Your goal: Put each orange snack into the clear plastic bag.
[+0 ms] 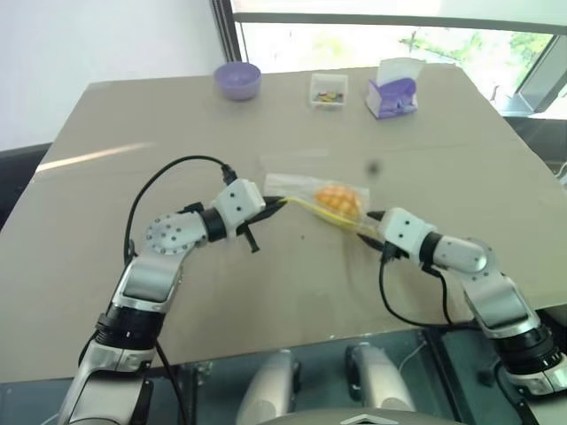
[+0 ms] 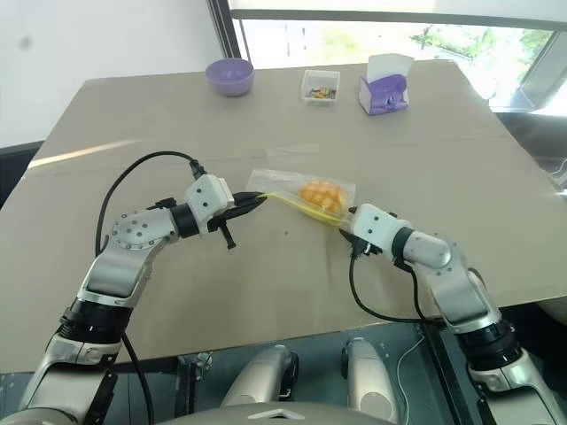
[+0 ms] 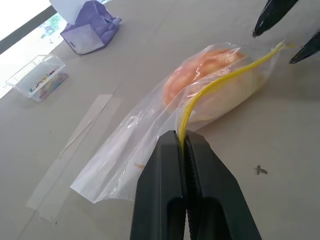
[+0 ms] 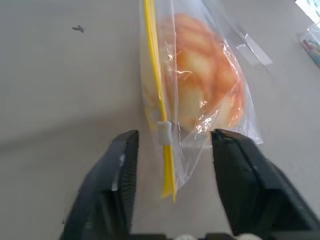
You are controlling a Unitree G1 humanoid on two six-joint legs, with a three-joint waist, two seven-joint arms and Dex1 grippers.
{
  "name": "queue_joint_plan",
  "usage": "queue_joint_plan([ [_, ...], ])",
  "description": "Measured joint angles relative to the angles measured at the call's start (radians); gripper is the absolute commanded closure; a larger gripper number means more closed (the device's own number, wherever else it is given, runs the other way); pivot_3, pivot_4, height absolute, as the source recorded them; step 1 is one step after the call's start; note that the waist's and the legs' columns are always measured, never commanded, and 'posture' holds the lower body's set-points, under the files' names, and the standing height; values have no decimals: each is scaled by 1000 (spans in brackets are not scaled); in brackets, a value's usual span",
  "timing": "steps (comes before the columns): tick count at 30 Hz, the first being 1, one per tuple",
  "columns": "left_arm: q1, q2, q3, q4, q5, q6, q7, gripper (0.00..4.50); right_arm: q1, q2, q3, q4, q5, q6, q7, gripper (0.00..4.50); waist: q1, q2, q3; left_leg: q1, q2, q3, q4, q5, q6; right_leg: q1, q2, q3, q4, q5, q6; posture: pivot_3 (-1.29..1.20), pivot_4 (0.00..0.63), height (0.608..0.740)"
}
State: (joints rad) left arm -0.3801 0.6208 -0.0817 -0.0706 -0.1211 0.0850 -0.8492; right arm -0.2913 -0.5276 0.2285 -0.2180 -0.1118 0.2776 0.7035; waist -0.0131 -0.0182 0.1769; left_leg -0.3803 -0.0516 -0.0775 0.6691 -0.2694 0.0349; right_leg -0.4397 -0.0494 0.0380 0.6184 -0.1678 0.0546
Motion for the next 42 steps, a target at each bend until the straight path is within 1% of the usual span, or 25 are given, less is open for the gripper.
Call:
queue_joint_plan([
  [2,0,0,0,0,0,5,4,4500,-4,1,2,26,-10,-14,-13,4195,1,0,0,0,0,0,0,0,0,0,0,0,0,0,0,0,150,740],
  [3,0,-1,0,0,0,8,7,4500,-4,1,3,41,-14,-21,-15,4448,1,0,0,0,-1,0,0,0,0,0,-1,0,0,0,0,0,150,740],
  [8,2,-10,1,-22,-3,21,22,4500,-5,-10,-2,50,-18,-43,-15,4448,1,0,0,0,-1,0,0,0,0,0,0,0,0,0,0,0,150,740],
  [12,-1,-19,3,-40,-42,57,24,4500,-42,-67,-50,36,13,-52,3,4448,1,0,0,0,-1,0,0,0,0,0,-1,0,0,0,0,0,150,740],
  [15,-48,-24,21,-58,-119,131,22,4500,-137,-129,-118,15,50,-65,23,4448,0,0,0,0,0,0,0,0,0,0,0,-1,1,0,0,0,150,740],
  [19,-187,-19,88,-71,-240,258,23,4500,-257,-191,-150,15,90,-81,53,4448,-1,0,0,-1,0,0,1,0,0,0,0,0,1,0,0,0,150,740],
  [23,-255,-19,103,-53,-273,305,24,4500,-345,-219,-159,60,103,-97,64,4448,-2,0,0,0,-1,1,0,0,0,0,0,0,1,0,0,0,150,740],
  [25,-303,-28,69,22,-236,279,27,4500,-393,-217,-144,149,89,-154,60,4448,-1,0,0,0,-1,1,0,0,-1,0,0,0,1,0,0,0,150,740],
  [28,-349,-69,20,158,-167,201,47,4500,-437,-188,-102,294,51,-234,38,4448,0,0,0,0,-2,1,1,2,-3,0,-1,1,1,0,0,0,150,740],
  [30,-404,-101,-10,284,-99,108,74,4500,-473,-168,-74,392,16,-288,14,4448,0,-1,0,-3,-3,1,1,3,-4,-3,-1,1,1,1,0,0,150,740],
  [31,-418,-106,-11,313,-76,57,85,4500,-478,-167,-73,401,4,-309,5,4448,0,-1,0,-6,-3,2,1,3,-4,-8,-1,2,3,1,0,0,150,740],
  [33,-420,-106,-11,322,-50,-10,90,4500,-467,-172,-73,393,-4,-328,-4,4448,-2,-1,0,-7,-3,3,-1,3,-4,-10,-2,3,4,0,0,0,150,740],
  [34,-413,-106,-11,316,-44,-27,90,4500,-454,-174,-74,383,-4,-328,-6,4448,-2,0,0,-7,-2,2,-2,3,-4,-10,-2,3,2,0,0,0,150,740],
  [35,-372,-101,-13,287,-21,-74,90,4500,-403,-177,-77,345,-4,-328,-8,4448,-2,0,-2,-7,-1,2,-4,2,-4,-10,-4,4,0,0,0,0,150,740],
  [37,-229,-81,-46,217,10,-122,76,4500,-256,-171,-69,269,-2,-315,-5,4448,-2,0,-3,-8,-1,3,-7,1,-3,-11,-5,5,-1,0,0,0,150,740],
  [38,-184,-80,-58,205,17,-124,68,4500,-213,-164,-63,252,0,-304,-3,4448,-2,1,-3,-9,-1,3,-7,1,-3,-11,-5,4,-1,0,0,0,150,740],
  [39,-97,-76,-73,172,19,-117,57,3801,-129,-152,-51,218,10,-280,5,3824,-2,1,-2,-12,-1,3,-6,1,-2,-14,-5,4,-1,0,0,0,150,740],
  [40,-3,-65,-76,123,6,-84,41,3618,-37,-143,-43,179,21,-241,13,3629,-1,0,-2,-18,-1,3,-3,1,-2,-19,-5,4,2,0,0,0,150,740],
  [41,37,-55,-76,105,-3,-68,33,3177,4,-139,-39,170,26,-224,17,3163,0,1,-2,-21,-1,3,0,1,-1,-21,-5,4,3,0,0,0,150,740],
  [42,95,-32,-69,67,-25,-28,19,2771,42,-131,-57,130,46,-199,12,2796,-2,1,-1,-22,-3,5,2,1,-1,-25,-6,7,6,0,0,0,150,740],
])
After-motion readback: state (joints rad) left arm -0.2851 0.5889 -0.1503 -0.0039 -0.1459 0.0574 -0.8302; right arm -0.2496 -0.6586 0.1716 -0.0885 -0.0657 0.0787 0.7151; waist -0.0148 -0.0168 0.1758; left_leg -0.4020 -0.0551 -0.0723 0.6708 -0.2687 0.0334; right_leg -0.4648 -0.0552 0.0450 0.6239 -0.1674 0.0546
